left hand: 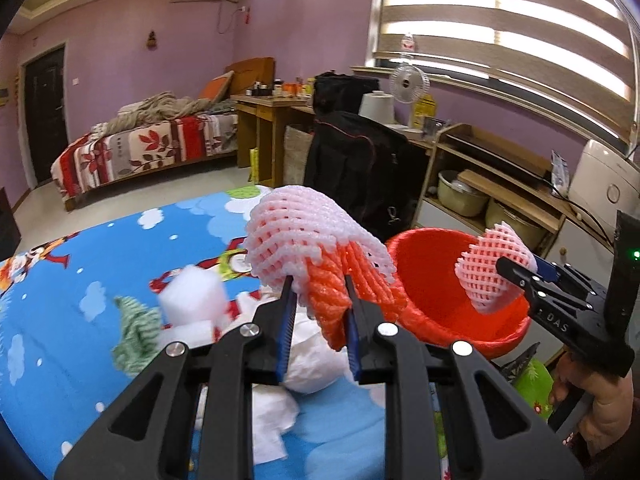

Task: Collect trash
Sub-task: 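Carry both nets over the red bin and open both tools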

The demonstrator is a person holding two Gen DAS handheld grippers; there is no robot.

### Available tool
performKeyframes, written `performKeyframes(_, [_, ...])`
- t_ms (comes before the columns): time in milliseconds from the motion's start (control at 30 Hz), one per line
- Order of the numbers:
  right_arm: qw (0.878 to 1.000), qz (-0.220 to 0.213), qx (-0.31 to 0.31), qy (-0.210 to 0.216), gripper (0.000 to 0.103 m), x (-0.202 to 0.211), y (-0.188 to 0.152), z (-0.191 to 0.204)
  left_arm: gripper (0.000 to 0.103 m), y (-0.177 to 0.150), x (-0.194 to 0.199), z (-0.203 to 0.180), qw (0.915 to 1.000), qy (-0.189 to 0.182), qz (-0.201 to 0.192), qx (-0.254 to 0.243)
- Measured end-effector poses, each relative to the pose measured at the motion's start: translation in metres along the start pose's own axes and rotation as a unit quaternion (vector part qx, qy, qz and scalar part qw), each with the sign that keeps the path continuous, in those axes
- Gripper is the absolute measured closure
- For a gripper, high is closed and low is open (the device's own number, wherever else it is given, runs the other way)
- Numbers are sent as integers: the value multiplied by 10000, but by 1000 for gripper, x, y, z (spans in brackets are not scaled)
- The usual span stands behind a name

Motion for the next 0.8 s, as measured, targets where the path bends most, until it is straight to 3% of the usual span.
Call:
performKeyframes(467, [9990,86,-183,-389,57,5,-3,-53,79,16,-26,-100,9950,-795,-62,-594])
performKeyframes(767, [9983,117,-253,-517,56,9,2,-78,77,23,-44,-138,9913,-1130,21,-673])
performKeyframes(800, [9983,118,-254,-515,53,9,3,-79,73,23,-47,-140,9908,-1171,30,-680])
Point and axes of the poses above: each gripper's, at about its wrist camera, not at the fingertips, and x roughly against the way its jaws point, z to its left, y to its top, the point moved 10 cm from there along -x, roughly the way its jaws point, and after that the axes turned 14 degrees about y, right-handed, at the moved point
